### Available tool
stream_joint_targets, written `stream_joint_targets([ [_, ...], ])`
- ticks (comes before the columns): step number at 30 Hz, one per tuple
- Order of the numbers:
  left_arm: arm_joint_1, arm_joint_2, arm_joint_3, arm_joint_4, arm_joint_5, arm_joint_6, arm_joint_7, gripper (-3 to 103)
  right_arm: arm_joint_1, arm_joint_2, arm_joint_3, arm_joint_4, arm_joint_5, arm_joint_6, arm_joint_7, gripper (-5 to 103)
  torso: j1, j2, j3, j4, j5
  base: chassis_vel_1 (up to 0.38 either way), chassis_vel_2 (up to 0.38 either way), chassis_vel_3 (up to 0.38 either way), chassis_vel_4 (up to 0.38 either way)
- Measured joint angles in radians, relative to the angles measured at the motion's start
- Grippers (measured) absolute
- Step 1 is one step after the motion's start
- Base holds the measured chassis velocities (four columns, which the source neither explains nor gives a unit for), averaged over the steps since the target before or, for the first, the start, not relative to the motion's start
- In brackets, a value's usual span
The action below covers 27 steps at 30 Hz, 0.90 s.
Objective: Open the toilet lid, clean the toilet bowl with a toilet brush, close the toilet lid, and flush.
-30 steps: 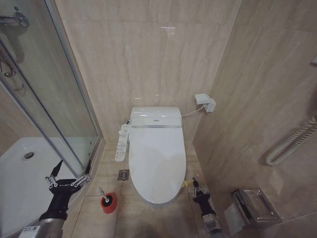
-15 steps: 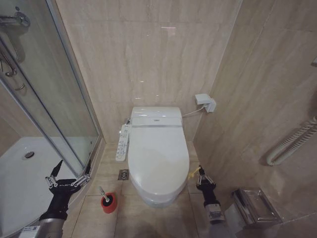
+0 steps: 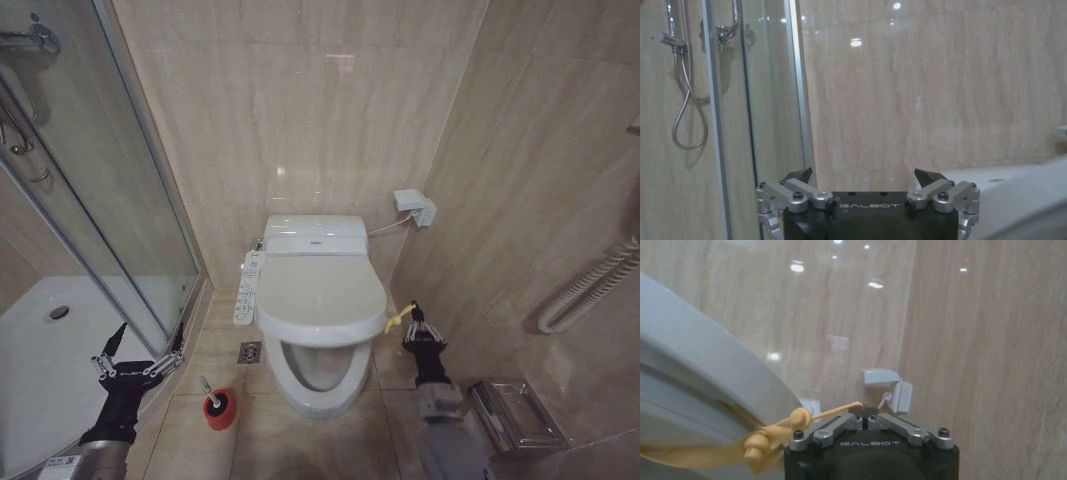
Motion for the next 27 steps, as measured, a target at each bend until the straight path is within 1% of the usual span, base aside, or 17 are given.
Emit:
stream_joint_targets([
  [3, 0.0, 0.0, 0.0, 0.0, 0.0, 0.0, 0.0, 100, 0.052, 0.003, 0.003, 0.006, 0.036, -0.029, 0.0, 0, 0.0, 0.0, 0.0, -0.0002, 0.0, 0.0, 0.0, 0.0, 0.0],
  [14, 0.0, 0.0, 0.0, 0.0, 0.0, 0.0, 0.0, 100, 0.22, -0.001, -0.004, -0.079, 0.079, -0.059, -0.005, 0, 0.0, 0.0, 0.0, -0.0003, -0.0001, 0.0, 0.0, 0.0, 0.0],
  [16, 0.0, 0.0, 0.0, 0.0, 0.0, 0.0, 0.0, 100, 0.29, -0.014, -0.019, -0.124, 0.088, -0.073, -0.005, 0, 0.0, 0.0, 0.0, -0.0002, -0.0001, 0.0, 0.0, 0.0, 0.0],
  [17, 0.0, 0.0, 0.0, 0.0, 0.0, 0.0, 0.0, 100, 0.29, -0.014, -0.019, -0.124, 0.088, -0.073, -0.005, 0, 0.0, 0.0, 0.0, -0.0002, -0.0001, 0.0, 0.0, 0.0, 0.0],
  [22, 0.0, 0.0, 0.0, 0.0, 0.0, 0.0, 0.0, 100, 0.414, -0.038, -0.046, -0.234, 0.115, -0.087, -0.001, 0, 0.0, 0.0, 0.0, -0.0001, -0.0002, 0.0, 0.0, 0.0, 0.0],
  [27, 0.0, 0.0, 0.0, 0.0, 0.0, 0.0, 0.0, 100, 0.488, -0.045, -0.058, -0.305, 0.128, -0.089, -0.001, 0, 0.0, 0.0, 0.0, -0.0001, -0.0003, 0.0, 0.0, 0.0, 0.0],
])
